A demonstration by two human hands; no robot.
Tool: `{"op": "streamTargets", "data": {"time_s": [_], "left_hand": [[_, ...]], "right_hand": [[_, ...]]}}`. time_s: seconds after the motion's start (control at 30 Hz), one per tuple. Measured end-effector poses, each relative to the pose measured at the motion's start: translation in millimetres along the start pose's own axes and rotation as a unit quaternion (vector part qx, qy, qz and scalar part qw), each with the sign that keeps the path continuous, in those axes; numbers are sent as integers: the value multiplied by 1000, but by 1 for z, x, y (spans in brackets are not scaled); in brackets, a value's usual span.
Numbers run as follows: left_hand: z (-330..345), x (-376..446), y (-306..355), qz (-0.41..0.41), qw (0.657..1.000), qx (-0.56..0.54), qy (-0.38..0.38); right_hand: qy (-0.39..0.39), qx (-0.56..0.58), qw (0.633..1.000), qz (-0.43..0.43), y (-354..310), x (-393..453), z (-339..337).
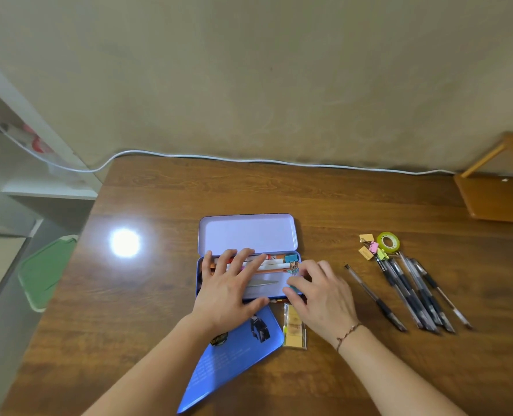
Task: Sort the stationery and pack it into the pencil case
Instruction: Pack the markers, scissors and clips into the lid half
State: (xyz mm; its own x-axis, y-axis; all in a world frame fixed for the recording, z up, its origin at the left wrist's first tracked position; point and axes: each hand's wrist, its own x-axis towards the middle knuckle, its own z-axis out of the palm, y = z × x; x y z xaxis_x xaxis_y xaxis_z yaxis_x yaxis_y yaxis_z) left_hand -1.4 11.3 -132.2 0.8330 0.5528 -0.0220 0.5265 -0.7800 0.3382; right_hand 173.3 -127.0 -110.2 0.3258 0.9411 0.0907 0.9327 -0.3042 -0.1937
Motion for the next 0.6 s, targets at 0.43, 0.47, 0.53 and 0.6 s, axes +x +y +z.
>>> {"op": "streamTargets", "data": {"time_s": [0.43, 0.47, 0.53, 0.6], "left_hand": [[-1, 1, -2, 3, 1000, -18, 5], [-2, 2, -3, 3, 1000, -22, 8], [-3, 5, -3, 1, 1000, -26, 10], [-4, 7, -3, -4, 1000, -30, 10]], "right_hand": [[-56, 87, 984, 148, 44, -58, -16], [-78, 75, 985, 136, 43, -62, -13], [-53, 72, 982, 165, 45, -63, -11], [16, 70, 972, 225, 55, -53, -15]]}}
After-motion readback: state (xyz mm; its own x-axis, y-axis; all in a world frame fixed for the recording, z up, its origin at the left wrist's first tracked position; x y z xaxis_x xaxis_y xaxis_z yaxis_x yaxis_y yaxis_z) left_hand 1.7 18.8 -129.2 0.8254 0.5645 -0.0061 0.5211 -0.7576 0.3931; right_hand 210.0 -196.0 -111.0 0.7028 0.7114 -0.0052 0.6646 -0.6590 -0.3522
